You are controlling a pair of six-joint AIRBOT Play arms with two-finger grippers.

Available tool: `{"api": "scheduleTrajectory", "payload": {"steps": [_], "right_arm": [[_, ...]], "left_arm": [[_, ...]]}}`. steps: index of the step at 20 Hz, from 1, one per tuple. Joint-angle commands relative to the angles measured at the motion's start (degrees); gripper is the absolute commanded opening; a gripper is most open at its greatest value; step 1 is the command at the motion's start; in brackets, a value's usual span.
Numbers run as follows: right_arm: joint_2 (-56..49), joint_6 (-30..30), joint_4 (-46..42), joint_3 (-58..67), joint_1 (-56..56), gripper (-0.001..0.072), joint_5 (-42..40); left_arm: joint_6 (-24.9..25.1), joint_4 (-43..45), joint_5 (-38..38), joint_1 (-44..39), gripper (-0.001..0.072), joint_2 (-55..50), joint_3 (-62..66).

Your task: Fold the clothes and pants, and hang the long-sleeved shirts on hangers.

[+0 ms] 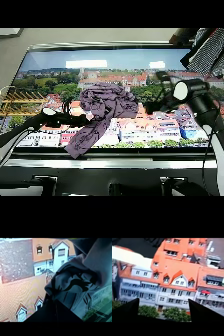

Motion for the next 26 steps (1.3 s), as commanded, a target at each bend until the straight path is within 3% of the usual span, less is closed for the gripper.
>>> {"api": "scheduleTrajectory", "payload": {"steps": [1, 3, 4, 6, 12, 13, 14, 15, 16, 19, 22, 26], "right_arm": [[-3.2, 13.0, 4.1, 0.7, -9.2, 0.0699, -10.4], [-11.8, -1.8, 33.3, 0.7, -17.1, 0.0696, -9.5], [-16.2, -8.2, 43.0, 0.7, -19.1, 0.0695, -8.3], [-22.6, -12.7, 49.0, 0.7, -19.3, 0.0695, -8.7], [-30.7, -13.5, 49.1, 0.7, -10.6, 0.0676, -14.3], [-30.9, -12.8, 48.8, 0.7, -9.7, 0.0637, -15.5], [-31.0, -11.5, 48.7, 0.7, -9.0, 0.0459, -16.6], [-30.9, -11.7, 49.2, 0.9, -8.8, 0.0127, -16.3], [-30.0, -11.5, 49.4, 1.2, -9.0, 0.0039, -15.8], [-22.2, -8.4, 47.4, 6.2, -10.7, 0.0037, -15.1], [-12.4, -6.2, 44.2, 17.2, -12.2, 0.0037, -14.6], [-0.5, 0.0, 32.1, 33.3, -12.2, 0.0038, -15.0]], "left_arm": [[0.2, -0.1, -1.1, 0.8, 0.003, 0.9, 0.0], [0.2, -0.1, -1.3, 0.8, 0.0029, 1.5, 0.0], [0.2, -0.1, -1.3, 0.8, 0.0029, 1.6, 0.0], [0.2, -0.1, -1.3, 0.8, 0.0029, 1.7, 0.0], [0.1, -0.1, -1.7, 0.8, 0.0029, 1.7, 0.0], [0.1, -0.2, -1.7, 0.8, 0.0028, 1.7, 0.0], [0.1, -0.2, -2.0, 0.8, 0.0028, 1.7, 0.0], [-0.4, -0.1, -2.4, 0.9, 0.0026, 1.9, 0.4], [-1.0, -0.1, -3.0, 1.3, 0.0025, 2.3, 1.3], [-3.5, 2.2, -3.2, 4.0, 0.0024, 7.1, 10.3], [-11.0, 15.2, -3.2, 6.9, 0.0024, 14.8, 28.5], [-21.6, 33.9, -2.6, 9.1, 0.0024, 24.3, 52.0]]}}
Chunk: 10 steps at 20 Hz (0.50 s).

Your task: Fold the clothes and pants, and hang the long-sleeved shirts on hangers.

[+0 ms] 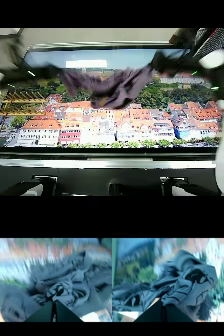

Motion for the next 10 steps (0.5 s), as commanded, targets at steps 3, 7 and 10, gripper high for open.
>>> {"api": "scheduleTrajectory", "payload": {"steps": [3, 7, 10], "right_arm": [[16.8, 8.6, -18.4, 17.2, -0.3, 0.0038, -0.2], [29.5, 9.4, -24.0, 19.0, -0.3, 0.0039, 0.0], [36.6, 9.9, -29.2, 19.0, -0.3, 0.0039, -0.8]], "left_arm": [[-17.2, 27.9, 2.5, 1.9, 0.0025, 14.4, 23.2], [-28.2, 42.2, 0.3, 1.9, 0.0026, 25.4, 23.5], [-32.0, 49.8, -1.4, 1.9, 0.0026, 30.9, 23.5]]}}
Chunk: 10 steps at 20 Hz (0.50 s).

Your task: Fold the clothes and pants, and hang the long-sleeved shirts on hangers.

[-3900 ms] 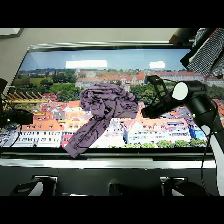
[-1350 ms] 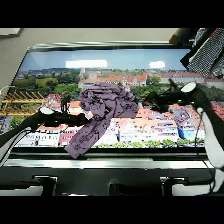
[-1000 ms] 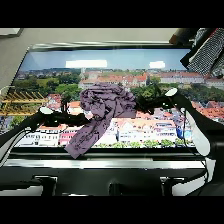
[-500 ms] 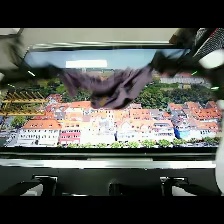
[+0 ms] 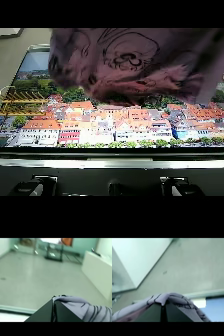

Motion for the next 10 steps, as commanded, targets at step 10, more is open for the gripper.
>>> {"api": "scheduleTrajectory", "payload": {"steps": [10], "right_arm": [[-14.9, 5.8, -3.7, 0.9, 0.0, 0.004, -14.5]], "left_arm": [[-6.4, 8.2, -5.0, 0.1, 0.0027, -0.5, -11.7]]}}
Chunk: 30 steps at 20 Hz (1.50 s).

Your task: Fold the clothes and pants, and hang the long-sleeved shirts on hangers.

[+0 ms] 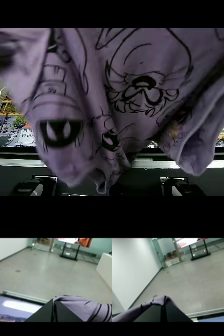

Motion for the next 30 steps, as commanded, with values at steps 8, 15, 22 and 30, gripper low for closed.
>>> {"api": "scheduleTrajectory", "payload": {"steps": [8, 15, 22, 30], "right_arm": [[-48.7, -8.2, 26.9, 0.1, 9.3, 0.004, -14.0], [-55.5, -8.0, 25.8, 0.1, 7.5, 0.0382, 6.0], [-33.8, -16.0, 5.9, -7.3, -6.7, 0.0558, 41.3], [5.9, -4.7, 15.0, -69.2, -8.1, 0.0681, 29.4]], "left_arm": [[-0.4, -1.0, -0.6, 0.0, 0.0027, -24.3, -18.5], [-0.4, -9.2, -0.6, 0.0, 0.0027, -38.2, -18.5], [-0.3, -9.6, -4.6, 0.0, 0.0028, -38.9, -18.4], [-0.4, -10.0, -7.2, 0.0, 0.003, -39.0, -18.4]]}}
